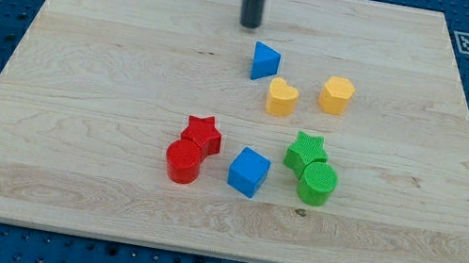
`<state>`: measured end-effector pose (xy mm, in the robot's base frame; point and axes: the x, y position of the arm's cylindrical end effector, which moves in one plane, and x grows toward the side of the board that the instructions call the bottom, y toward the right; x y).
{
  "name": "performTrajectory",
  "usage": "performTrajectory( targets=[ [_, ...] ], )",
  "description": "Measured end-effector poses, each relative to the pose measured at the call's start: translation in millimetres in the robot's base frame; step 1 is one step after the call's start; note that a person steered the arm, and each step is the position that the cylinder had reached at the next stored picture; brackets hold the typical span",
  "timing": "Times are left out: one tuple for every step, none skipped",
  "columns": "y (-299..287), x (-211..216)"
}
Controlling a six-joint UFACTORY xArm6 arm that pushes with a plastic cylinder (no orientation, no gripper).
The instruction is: Move yellow heart towards red star
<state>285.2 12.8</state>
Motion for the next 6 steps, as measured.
performTrajectory(
  targets=[
    [43,6],
    [58,32],
    [65,61],
    [72,86],
    [72,109],
    [72,123]
  ],
)
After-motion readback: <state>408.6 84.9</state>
